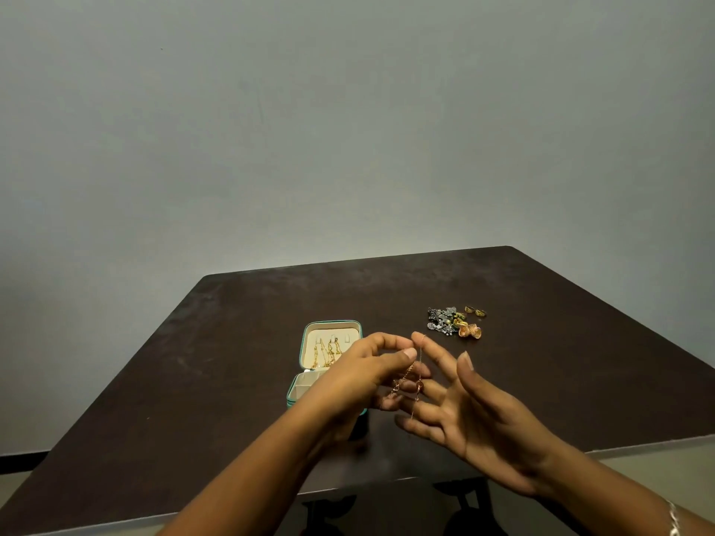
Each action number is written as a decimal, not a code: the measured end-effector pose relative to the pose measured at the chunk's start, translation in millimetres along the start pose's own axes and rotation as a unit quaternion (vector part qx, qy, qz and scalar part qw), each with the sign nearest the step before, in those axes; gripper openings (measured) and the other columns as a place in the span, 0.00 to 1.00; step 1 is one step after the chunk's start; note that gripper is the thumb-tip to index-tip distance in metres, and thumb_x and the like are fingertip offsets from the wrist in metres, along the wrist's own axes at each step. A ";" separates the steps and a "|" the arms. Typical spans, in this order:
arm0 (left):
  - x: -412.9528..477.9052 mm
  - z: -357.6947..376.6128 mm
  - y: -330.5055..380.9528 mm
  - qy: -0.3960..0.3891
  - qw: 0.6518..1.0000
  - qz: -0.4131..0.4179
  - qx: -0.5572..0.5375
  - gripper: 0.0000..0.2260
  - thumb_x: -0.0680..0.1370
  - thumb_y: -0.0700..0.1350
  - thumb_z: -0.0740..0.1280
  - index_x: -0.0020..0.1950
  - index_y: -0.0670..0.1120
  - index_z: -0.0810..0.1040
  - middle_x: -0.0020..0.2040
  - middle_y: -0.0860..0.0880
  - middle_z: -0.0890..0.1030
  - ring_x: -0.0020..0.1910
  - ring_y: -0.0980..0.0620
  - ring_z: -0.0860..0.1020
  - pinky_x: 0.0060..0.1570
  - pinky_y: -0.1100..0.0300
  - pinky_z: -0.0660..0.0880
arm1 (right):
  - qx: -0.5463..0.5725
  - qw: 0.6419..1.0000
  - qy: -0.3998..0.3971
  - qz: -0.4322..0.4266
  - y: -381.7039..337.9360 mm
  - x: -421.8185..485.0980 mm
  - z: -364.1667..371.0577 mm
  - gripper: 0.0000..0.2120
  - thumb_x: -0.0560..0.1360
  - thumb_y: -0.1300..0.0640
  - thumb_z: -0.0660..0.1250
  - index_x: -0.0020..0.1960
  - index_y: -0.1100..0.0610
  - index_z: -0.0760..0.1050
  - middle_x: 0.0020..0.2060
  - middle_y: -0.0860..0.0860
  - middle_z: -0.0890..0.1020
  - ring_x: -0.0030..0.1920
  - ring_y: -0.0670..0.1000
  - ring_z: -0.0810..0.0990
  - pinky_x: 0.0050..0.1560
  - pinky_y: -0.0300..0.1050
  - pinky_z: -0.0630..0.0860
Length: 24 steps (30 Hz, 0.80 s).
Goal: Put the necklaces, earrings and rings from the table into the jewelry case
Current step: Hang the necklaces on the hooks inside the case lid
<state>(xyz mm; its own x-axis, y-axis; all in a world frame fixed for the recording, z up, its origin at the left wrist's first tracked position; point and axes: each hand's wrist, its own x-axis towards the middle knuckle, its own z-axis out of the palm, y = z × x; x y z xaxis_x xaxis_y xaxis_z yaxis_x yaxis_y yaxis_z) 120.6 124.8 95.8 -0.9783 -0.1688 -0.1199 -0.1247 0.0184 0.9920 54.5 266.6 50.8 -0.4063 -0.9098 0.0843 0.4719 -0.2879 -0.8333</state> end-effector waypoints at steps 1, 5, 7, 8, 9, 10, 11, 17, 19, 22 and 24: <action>0.1 0.0 0.2 -0.003 1.000 -0.003 -0.002 0.06 0.78 0.42 0.62 0.54 0.46 0.73 0.42 0.48 0.82 0.38 0.55 0.77 0.35 0.63 0.69 | 0.006 1.000 -0.001 -0.002 0.4 -0.4 -0.3 0.41 0.61 0.41 0.76 0.69 0.41 0.61 0.65 0.52 0.74 0.66 0.58 0.72 0.65 0.51 0.68; -0.2 -1.7 1.1 -0.004 0.999 -0.002 0.037 0.10 0.77 0.39 0.63 0.58 0.47 0.73 0.38 0.49 0.80 0.39 0.54 0.76 0.41 0.61 0.69 | 0.005 1.000 0.007 -0.002 0.8 -0.8 -1.5 0.41 0.61 0.42 0.77 0.69 0.40 0.61 0.65 0.54 0.74 0.66 0.56 0.71 0.65 0.49 0.68; -0.5 -4.9 3.3 -0.002 0.999 0.009 0.030 0.10 0.77 0.36 0.62 0.57 0.45 0.73 0.35 0.49 0.79 0.37 0.54 0.76 0.41 0.61 0.69 | 0.003 0.999 0.044 0.000 0.4 -0.3 -3.6 0.42 0.58 0.42 0.78 0.68 0.42 0.64 0.62 0.56 0.77 0.65 0.55 0.73 0.63 0.48 0.71; -0.5 -7.0 4.8 -0.004 1.000 0.014 0.022 0.10 0.77 0.35 0.61 0.57 0.43 0.73 0.33 0.48 0.79 0.35 0.55 0.76 0.41 0.62 0.70 | 0.002 0.998 0.068 0.000 0.0 -0.5 -3.2 0.42 0.57 0.42 0.78 0.67 0.44 0.66 0.60 0.57 0.78 0.63 0.55 0.75 0.61 0.47 0.73; -0.7 -9.6 6.4 -0.007 1.000 0.016 0.011 0.10 0.77 0.34 0.60 0.56 0.42 0.73 0.32 0.48 0.79 0.34 0.55 0.77 0.39 0.64 0.72 | -0.002 0.996 0.088 -0.002 -0.4 -0.8 -2.9 0.39 0.59 0.43 0.77 0.67 0.47 0.68 0.57 0.58 0.80 0.61 0.55 0.77 0.59 0.47 0.74; -1.1 -12.1 8.4 -0.011 1.000 0.016 -0.001 0.10 0.77 0.33 0.59 0.56 0.41 0.73 0.32 0.47 0.79 0.33 0.54 0.78 0.37 0.65 0.74 | -0.012 0.994 0.110 -0.003 -1.3 -1.2 -1.9 0.33 0.64 0.44 0.74 0.66 0.51 0.69 0.55 0.58 0.81 0.58 0.55 0.78 0.58 0.47 0.75; -1.4 -14.0 10.2 -0.015 1.000 0.016 -0.013 0.10 0.78 0.33 0.58 0.56 0.40 0.73 0.32 0.47 0.79 0.31 0.54 0.78 0.34 0.66 0.75 | -0.025 0.991 0.134 -0.007 -1.9 -1.4 -1.7 0.26 0.69 0.46 0.67 0.64 0.54 0.70 0.53 0.59 0.82 0.56 0.55 0.80 0.56 0.47 0.77; -4.4 -17.2 17.3 -0.047 0.998 0.001 -0.048 0.09 0.78 0.34 0.58 0.56 0.40 0.73 0.41 0.41 0.82 0.30 0.51 0.77 0.37 0.56 0.79 | -0.131 0.956 0.260 -0.024 -1.2 0.1 -9.3 0.14 0.72 0.52 0.60 0.46 0.63 0.76 0.41 0.60 0.82 0.40 0.53 0.82 0.37 0.42 0.78; -6.2 -16.5 18.7 -0.069 0.996 -0.010 -0.049 0.09 0.78 0.35 0.58 0.57 0.41 0.73 0.47 0.39 0.82 0.32 0.51 0.78 0.37 0.54 0.79 | -0.153 0.956 0.250 -0.031 -1.6 -0.6 -12.6 0.13 0.68 0.55 0.64 0.47 0.62 0.77 0.44 0.59 0.81 0.45 0.52 0.80 0.42 0.43 0.76; -8.2 -14.4 19.2 -0.100 0.993 -0.021 -0.051 0.09 0.78 0.37 0.58 0.57 0.43 0.74 0.54 0.36 0.78 0.35 0.52 0.78 0.37 0.54 0.79 | -0.135 0.975 0.175 -0.004 -1.2 -0.9 -10.6 0.19 0.64 0.62 0.71 0.55 0.59 0.78 0.56 0.58 0.80 0.60 0.53 0.76 0.61 0.52 0.71; -8.4 -13.4 19.1 -0.115 0.991 -0.027 -0.056 0.10 0.79 0.39 0.58 0.57 0.43 0.74 0.52 0.39 0.80 0.36 0.52 0.79 0.36 0.56 0.79 | -0.103 0.986 0.126 0.023 1.7 -1.0 -9.6 0.21 0.62 0.61 0.71 0.55 0.56 0.80 0.57 0.56 0.80 0.61 0.54 0.76 0.65 0.54 0.68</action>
<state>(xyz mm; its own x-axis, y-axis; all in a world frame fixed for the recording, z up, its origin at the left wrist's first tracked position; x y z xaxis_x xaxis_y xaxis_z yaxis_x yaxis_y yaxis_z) 128.6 113.4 116.3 -0.9843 0.0621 -0.1652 -0.1707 -0.0970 0.9805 48.2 270.0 44.1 -0.5824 -0.8096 -0.0739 0.3359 -0.1569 -0.9288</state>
